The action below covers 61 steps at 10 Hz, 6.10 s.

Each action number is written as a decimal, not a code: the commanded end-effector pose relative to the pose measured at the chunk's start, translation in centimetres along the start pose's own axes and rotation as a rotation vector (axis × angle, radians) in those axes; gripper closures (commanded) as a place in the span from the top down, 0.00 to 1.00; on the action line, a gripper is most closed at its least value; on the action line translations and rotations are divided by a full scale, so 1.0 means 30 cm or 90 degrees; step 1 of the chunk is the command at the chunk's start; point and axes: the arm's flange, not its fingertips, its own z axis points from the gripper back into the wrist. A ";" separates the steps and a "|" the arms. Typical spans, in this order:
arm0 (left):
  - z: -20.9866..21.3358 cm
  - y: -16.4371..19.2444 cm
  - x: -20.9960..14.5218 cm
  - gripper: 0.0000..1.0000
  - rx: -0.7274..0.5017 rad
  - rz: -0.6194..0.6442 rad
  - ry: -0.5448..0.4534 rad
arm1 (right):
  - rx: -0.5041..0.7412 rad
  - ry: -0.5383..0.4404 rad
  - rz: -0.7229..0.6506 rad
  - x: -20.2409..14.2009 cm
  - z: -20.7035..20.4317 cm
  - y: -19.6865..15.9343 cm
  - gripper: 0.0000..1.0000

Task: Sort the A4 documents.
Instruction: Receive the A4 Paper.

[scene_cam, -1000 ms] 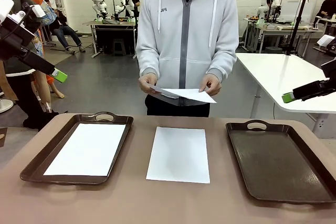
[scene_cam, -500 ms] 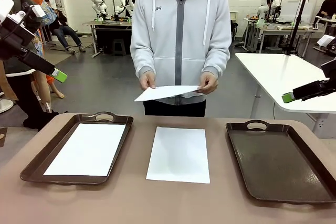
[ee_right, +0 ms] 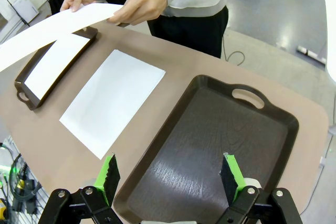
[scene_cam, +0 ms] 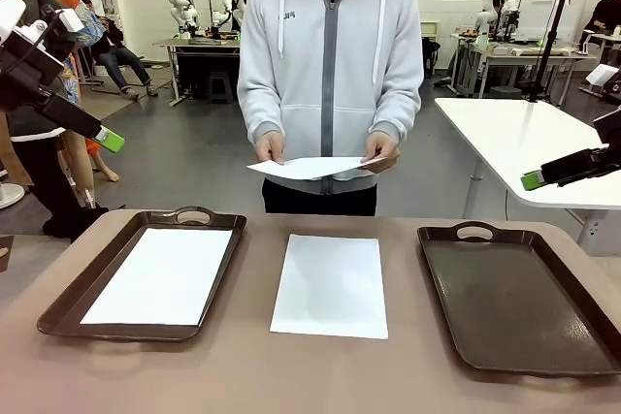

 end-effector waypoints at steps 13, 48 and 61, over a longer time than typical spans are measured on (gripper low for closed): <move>-0.003 0.005 0.003 1.00 0.000 0.004 -0.006 | 0.011 -0.003 -0.001 -0.004 -0.005 -0.004 1.00; -0.003 0.005 0.003 1.00 0.000 0.004 -0.006 | 0.438 0.216 -0.568 0.246 -0.702 0.109 1.00; -0.003 0.005 0.003 1.00 0.000 0.004 -0.006 | 0.535 0.223 -0.588 0.333 -0.848 0.186 1.00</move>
